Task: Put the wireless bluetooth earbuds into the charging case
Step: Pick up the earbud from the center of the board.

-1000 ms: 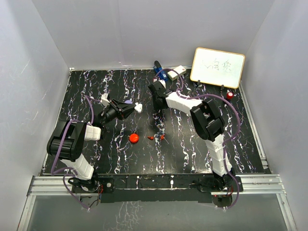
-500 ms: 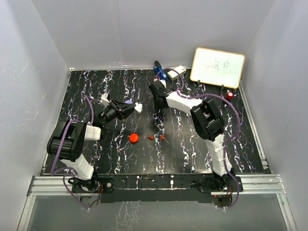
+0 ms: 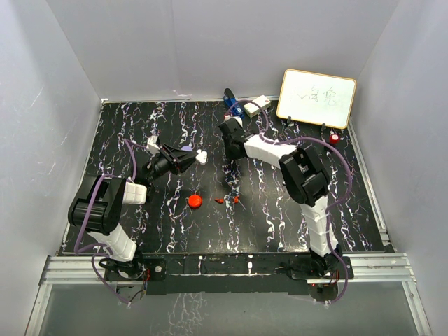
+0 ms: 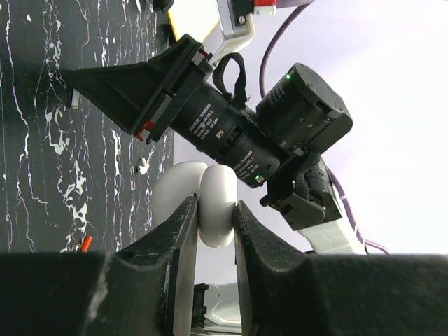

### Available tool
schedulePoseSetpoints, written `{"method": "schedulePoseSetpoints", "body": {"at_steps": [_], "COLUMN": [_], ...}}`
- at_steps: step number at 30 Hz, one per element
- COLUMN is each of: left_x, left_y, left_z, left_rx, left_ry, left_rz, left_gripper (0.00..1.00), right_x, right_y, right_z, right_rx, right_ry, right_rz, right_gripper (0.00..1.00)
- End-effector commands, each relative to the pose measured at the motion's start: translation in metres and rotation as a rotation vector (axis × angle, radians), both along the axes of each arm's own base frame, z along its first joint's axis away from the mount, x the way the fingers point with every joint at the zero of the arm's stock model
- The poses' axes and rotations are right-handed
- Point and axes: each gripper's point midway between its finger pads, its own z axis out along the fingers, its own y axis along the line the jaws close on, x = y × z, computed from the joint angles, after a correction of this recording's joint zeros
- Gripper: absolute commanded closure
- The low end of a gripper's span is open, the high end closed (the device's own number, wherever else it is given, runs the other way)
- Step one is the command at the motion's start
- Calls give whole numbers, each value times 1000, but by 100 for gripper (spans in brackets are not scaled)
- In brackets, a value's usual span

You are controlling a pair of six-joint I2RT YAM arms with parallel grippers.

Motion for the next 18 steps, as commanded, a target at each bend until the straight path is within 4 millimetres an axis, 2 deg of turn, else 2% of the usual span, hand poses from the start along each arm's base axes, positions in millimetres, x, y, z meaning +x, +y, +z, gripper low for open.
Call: {"method": "schedulePoseSetpoints", "body": {"at_steps": [1, 6, 8, 10, 11, 14, 18], "left_x": [2, 7, 9, 11, 12, 16, 20], "left_y": [-2, -3, -4, -5, -6, -8, -11], "left_z": [17, 22, 21, 23, 25, 28, 31], "left_rx": [-6, 1, 3, 1, -2, -5, -27], "left_ry": [-64, -75, -54, -53, -52, -42, -32], "left_rz": [-24, -35, -38, -43, -47, -57, -66], "left_gripper": [100, 100, 100, 100, 100, 100, 100], "right_x": [8, 13, 9, 2, -3, -17, -36], "right_y": [8, 7, 8, 8, 9, 7, 9], "right_z": [40, 96, 127, 140, 161, 188, 210], "right_rx": [92, 220, 286, 336, 380, 449, 510], "right_ry": [-144, -377, -485, -570, -643, -778, -902], "right_rz": [75, 129, 166, 210, 232, 286, 374], "right_gripper": [100, 100, 100, 100, 100, 100, 100]}}
